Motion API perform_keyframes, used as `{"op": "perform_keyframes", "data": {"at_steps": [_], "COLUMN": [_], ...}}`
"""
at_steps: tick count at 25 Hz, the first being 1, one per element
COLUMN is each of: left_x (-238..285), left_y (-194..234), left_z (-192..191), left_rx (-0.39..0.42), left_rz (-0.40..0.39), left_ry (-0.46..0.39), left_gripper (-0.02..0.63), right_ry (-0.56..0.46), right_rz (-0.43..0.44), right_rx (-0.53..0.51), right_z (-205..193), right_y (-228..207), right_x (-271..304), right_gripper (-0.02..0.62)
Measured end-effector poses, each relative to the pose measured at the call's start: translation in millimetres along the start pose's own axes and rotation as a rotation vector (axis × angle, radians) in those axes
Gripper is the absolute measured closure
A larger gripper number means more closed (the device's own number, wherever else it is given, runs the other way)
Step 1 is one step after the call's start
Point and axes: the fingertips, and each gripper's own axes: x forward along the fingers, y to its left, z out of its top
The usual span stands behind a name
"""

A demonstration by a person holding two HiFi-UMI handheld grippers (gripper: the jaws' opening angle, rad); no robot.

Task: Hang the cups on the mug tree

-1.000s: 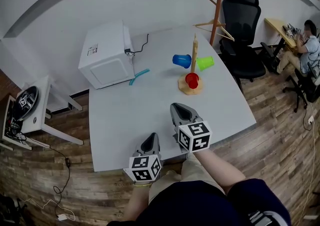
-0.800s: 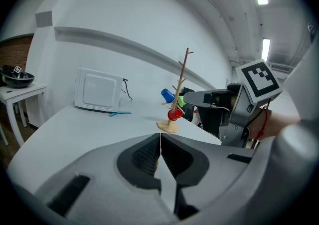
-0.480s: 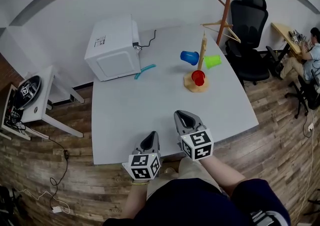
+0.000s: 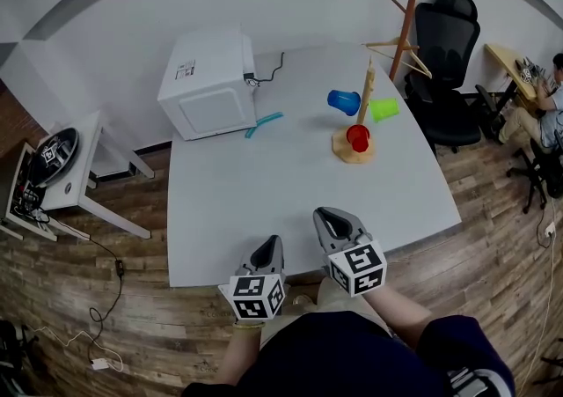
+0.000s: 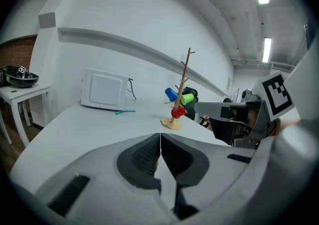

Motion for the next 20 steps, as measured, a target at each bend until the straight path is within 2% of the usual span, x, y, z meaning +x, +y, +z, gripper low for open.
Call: {"op": "perform_keyframes", "data": {"at_steps": [20], "left_x": [2.4], "left_y": [1.3], "left_z": [-0.7], "left_rx": [-0.019], "left_rz": [-0.002], "left_ry": [-0.002], "left_gripper": [0.586], "right_ry": [0.008], "right_rz": [0.008], "right_rx": [0.005], "right_z": [-8.9], "right_y": [2.4], "right_x": [-9.2], "right_gripper": [0.565]}}
